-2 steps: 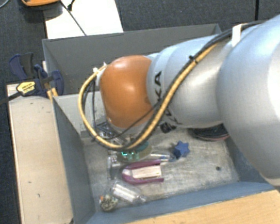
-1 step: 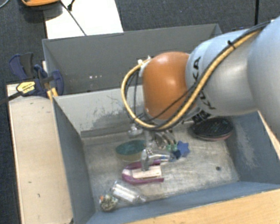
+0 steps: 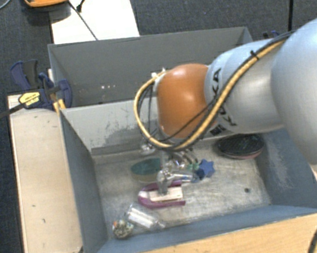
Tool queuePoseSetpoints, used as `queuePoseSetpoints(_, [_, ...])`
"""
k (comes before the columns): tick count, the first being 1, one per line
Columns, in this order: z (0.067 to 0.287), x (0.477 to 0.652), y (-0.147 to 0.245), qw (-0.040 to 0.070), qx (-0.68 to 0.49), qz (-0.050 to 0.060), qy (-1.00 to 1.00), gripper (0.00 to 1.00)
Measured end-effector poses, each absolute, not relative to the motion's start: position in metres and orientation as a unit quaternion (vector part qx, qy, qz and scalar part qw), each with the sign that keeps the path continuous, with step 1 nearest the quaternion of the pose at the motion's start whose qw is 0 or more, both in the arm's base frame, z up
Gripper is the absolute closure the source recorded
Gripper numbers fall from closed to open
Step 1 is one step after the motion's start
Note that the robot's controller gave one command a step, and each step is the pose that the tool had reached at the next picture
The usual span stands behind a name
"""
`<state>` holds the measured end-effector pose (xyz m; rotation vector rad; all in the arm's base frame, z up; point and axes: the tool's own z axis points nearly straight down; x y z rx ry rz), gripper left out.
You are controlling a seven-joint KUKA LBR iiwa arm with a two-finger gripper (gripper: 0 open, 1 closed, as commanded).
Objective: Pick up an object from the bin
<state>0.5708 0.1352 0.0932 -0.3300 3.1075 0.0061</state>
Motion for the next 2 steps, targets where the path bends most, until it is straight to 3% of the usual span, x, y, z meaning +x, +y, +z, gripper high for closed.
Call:
queuePoseSetpoints(1, [0.091, 0.567, 0.134, -0.002, -0.104, 0.000, 0.995, 1.00])
queuePoseSetpoints(2, [0.229, 0.552, 0.140, 0.004, -0.122, 0.001, 0.992, 1.00])
